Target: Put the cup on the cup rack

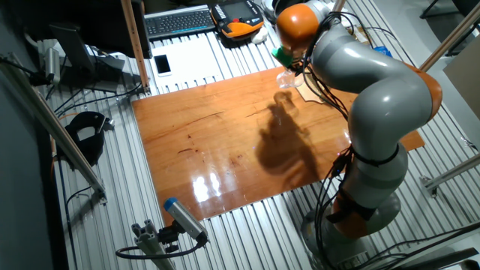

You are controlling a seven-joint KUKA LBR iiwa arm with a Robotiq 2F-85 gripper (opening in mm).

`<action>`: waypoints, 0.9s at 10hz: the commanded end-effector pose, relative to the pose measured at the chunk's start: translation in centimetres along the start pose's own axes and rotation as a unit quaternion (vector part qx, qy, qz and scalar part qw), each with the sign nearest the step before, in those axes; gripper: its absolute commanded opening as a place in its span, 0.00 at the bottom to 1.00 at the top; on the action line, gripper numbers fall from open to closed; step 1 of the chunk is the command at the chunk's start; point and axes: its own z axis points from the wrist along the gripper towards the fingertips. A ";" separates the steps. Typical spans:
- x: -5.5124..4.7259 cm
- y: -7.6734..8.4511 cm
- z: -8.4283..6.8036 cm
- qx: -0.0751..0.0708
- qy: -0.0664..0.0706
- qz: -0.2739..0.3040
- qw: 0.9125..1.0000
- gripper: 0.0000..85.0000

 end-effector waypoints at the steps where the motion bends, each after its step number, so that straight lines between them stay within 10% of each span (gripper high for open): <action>1: 0.0 0.0 0.1 0.000 -0.001 0.000 1.000 0.00; 9: -0.8 -0.4 1.3 0.015 -0.044 0.020 0.999 0.00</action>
